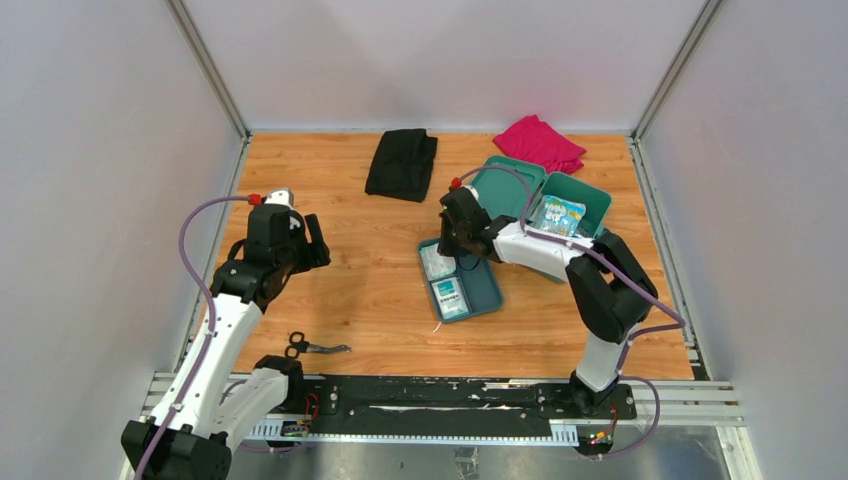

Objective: Organize the medicine kit
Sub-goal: Place the medical item at the medicine box compartment.

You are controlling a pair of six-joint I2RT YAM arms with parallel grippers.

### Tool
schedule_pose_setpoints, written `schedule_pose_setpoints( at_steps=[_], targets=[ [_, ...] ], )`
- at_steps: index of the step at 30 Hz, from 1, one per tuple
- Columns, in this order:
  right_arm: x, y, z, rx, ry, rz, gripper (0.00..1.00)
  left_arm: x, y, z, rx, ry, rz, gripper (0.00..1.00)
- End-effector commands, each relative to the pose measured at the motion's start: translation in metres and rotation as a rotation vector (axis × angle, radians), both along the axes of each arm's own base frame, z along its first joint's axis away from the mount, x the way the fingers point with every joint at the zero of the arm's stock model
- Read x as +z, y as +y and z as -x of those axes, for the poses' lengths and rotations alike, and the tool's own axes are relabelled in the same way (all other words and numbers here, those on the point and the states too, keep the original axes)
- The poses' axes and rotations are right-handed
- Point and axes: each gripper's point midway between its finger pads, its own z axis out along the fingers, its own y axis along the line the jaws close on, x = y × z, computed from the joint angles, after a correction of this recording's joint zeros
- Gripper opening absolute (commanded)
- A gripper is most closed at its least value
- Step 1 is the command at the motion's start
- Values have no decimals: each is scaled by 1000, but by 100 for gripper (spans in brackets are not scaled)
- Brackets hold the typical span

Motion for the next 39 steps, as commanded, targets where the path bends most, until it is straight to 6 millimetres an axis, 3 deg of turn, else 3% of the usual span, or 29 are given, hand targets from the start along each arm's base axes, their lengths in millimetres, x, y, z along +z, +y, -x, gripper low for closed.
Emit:
schedule_pose_setpoints(
  at_steps=[1, 7, 12, 18, 23, 26, 33, 39],
  targets=[
    [-23, -12, 6, -4, 77, 94, 13, -2, 1, -1, 0, 1, -2, 76],
    [-38, -18, 6, -15, 112, 154, 13, -3, 1, -1, 2, 6, -1, 76],
    [-48, -6, 9, 34, 151, 130, 13, -5, 0, -1, 2, 10, 1, 76],
    [-28, -2, 9, 44, 117, 83, 13, -5, 1, -1, 4, 12, -1, 76],
    [-5, -10, 2, 33, 45, 102, 13, -4, 2, -1, 9, 10, -4, 76],
    [-3, -18, 3, 20, 43, 142, 13, -5, 2, -1, 11, 12, -4, 76],
    [-18, -32, 4, 8, 83, 253, 13, -5, 2, -1, 11, 12, -5, 76],
    [-32, -27, 6, 39, 119, 262, 13, -5, 2, -2, 10, 11, -4, 76]
  ],
)
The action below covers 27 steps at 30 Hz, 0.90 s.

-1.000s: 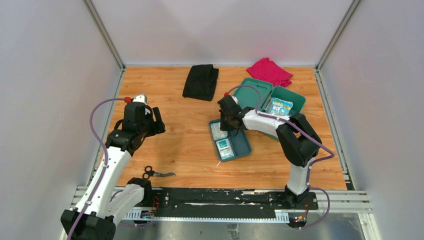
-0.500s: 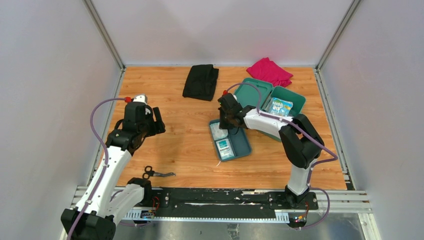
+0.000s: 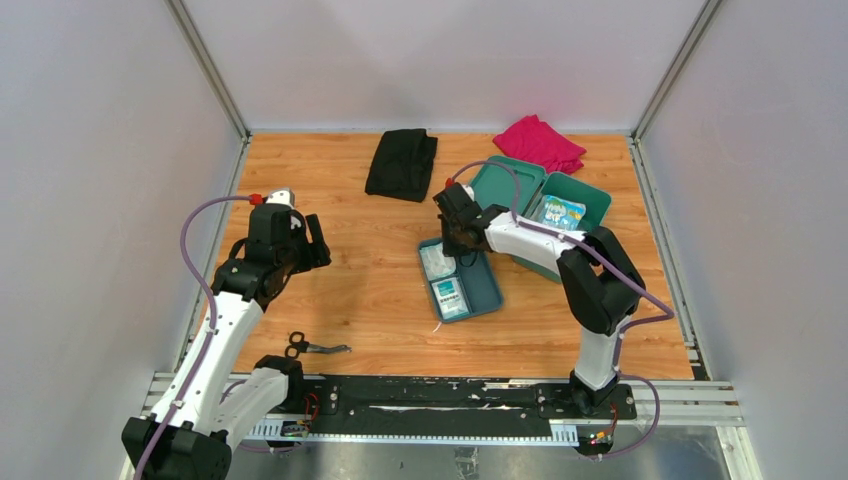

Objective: Organize the medicine kit
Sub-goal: Place the medical item at the medicine box compartment.

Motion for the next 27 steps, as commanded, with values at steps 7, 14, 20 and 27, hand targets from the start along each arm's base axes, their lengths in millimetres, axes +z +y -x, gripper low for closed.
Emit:
schedule_pose_setpoints(
  at_steps=[7, 14, 20, 27],
  targets=[
    [-31, -1, 7, 38, 87, 70, 13, -3, 2, -1, 11, 2, -3, 76],
    [-28, -1, 8, 40, 82, 70, 12, -3, 2, -1, 11, 2, -3, 77],
    [13, -5, 3, 22, -22, 36, 12, 2, 2, 0, 21, -1, 5, 76],
    [57, 27, 22, 144, -102, -114, 16, 29, 7, 14, 104, -71, 66, 76]
  ],
)
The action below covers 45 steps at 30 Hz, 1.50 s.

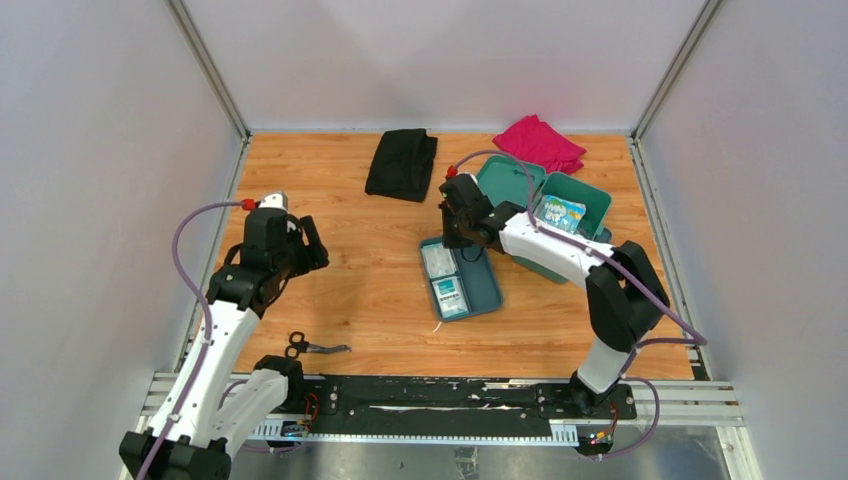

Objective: Organize the medicine kit
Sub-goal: Place the medical item at the medicine box compartment, then move the scissors to the center of the board.

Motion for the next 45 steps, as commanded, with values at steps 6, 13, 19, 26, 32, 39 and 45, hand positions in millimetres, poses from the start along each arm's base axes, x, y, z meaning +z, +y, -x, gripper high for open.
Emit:
schedule_pose_setpoints(
  at_steps=[6, 13, 19, 26, 32, 39, 45],
  targets=[
    [24, 86, 66, 309, -39, -154, 25, 61, 22, 29, 157, -133, 38, 78],
    [11, 170, 136, 610, -68, -144, 33, 109, 34, 55, 197, -213, 36, 79],
    [-6, 221, 182, 836, -106, -150, 42, 134, 36, 67, 188, -250, 38, 80],
    [-36, 249, 211, 1029, -207, -43, 56, 134, 31, 71, 148, -243, 33, 80],
    [-50, 262, 224, 1099, -250, -2, 63, 165, 46, 77, 203, -310, -10, 82],
    [-58, 273, 231, 1152, -285, 53, 67, 184, 50, 80, 212, -356, -19, 82],
    [-78, 272, 223, 1148, -293, 121, 64, 177, 49, 80, 209, -343, -17, 83]
  ],
)
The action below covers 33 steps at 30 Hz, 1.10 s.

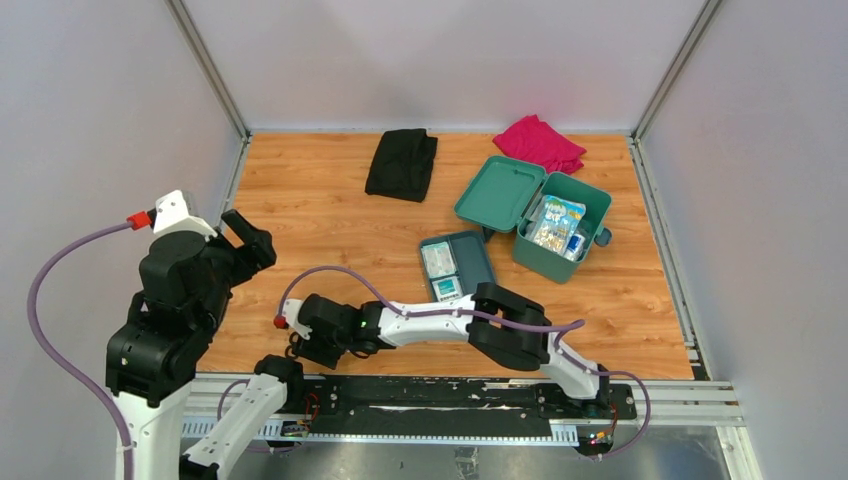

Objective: Organize the medicine kit
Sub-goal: Move the scissors to the center of the board.

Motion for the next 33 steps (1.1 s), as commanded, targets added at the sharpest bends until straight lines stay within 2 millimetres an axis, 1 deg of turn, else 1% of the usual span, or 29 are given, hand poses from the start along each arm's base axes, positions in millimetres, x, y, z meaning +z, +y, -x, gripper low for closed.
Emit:
schedule_pose_setpoints(
  at_steps=[1, 5, 8, 12, 16, 20, 24, 25, 26, 29, 30, 31, 33],
  targets=[
    [-28, -6, -4, -2, -49, 93, 62, -7, 3, 2, 8, 24, -20, 83],
    [-40, -14, -13, -55, -68, 141, 52, -9, 4, 3, 13, 24, -24, 84],
    [-43, -19, -20, -92, -61, 154, 45, -12, 4, 3, 12, 31, -24, 84],
    [-40, -26, -31, -159, -33, 149, 37, -14, 4, 3, 10, 35, -25, 84],
    [-27, -38, -54, -275, -25, 147, 31, -17, 5, 3, 16, 38, -32, 85],
    [-18, -59, -82, -422, 25, 152, 27, -24, 8, 2, 33, 52, -40, 87],
    [-18, -92, -109, -596, 36, 192, 25, -34, 7, -3, 32, 72, -51, 89],
    [-20, -101, -113, -630, 41, 211, 24, -36, 6, -4, 30, 76, -49, 89],
    [-18, -109, -117, -667, 41, 218, 23, -40, 4, -6, 23, 82, -49, 89],
    [-15, -133, -124, -755, 46, 244, 22, -52, -4, -15, -2, 100, -34, 89],
    [-17, -143, -122, -778, 51, 258, 22, -57, -7, -18, -11, 109, -24, 89],
    [-12, -147, -123, -797, 62, 250, 22, -63, -11, -22, -20, 117, -15, 89],
    [-12, -159, -117, -814, 94, 257, 22, -74, -18, -28, -38, 133, 8, 89]
  ],
)
